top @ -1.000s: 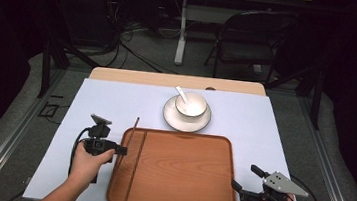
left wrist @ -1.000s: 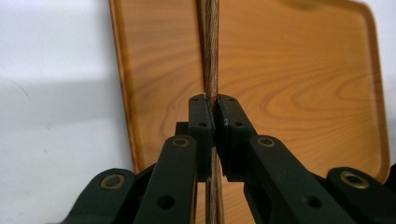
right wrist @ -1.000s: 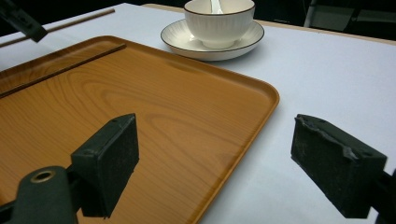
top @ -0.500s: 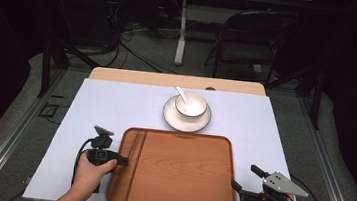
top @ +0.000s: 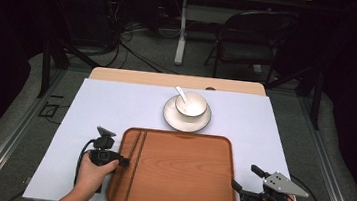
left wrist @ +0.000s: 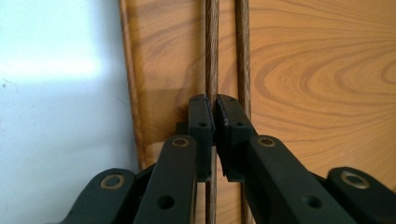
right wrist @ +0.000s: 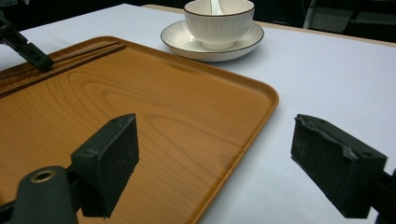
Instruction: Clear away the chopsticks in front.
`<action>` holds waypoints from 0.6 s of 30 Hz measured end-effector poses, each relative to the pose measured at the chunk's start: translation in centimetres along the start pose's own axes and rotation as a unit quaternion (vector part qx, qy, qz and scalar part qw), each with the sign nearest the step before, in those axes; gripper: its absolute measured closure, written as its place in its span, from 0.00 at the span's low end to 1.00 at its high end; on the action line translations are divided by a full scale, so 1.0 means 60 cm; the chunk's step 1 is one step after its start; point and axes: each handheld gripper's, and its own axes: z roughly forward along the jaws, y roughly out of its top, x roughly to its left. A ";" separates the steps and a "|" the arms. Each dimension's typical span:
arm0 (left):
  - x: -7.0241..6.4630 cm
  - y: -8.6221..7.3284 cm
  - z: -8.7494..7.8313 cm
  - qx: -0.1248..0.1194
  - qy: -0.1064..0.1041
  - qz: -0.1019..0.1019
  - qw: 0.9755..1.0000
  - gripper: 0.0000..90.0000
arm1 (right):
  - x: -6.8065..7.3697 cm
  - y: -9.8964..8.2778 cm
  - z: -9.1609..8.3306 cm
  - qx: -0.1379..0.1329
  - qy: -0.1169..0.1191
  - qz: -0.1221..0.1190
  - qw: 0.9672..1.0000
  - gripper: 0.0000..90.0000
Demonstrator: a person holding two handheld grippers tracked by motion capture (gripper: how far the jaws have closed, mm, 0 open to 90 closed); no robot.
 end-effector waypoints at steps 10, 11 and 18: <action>0.004 0.000 -0.001 -0.004 -0.005 -0.010 1.000 0.92 | 0.001 0.001 0.002 0.000 0.002 -0.002 1.000 0.16; 0.005 0.000 -0.001 -0.003 -0.005 -0.007 1.000 0.92 | 0.001 0.001 0.002 0.000 0.002 -0.002 1.000 0.16; 0.004 0.000 -0.003 -0.006 -0.007 -0.009 1.000 0.91 | 0.001 0.001 0.002 0.000 0.002 -0.002 1.000 0.16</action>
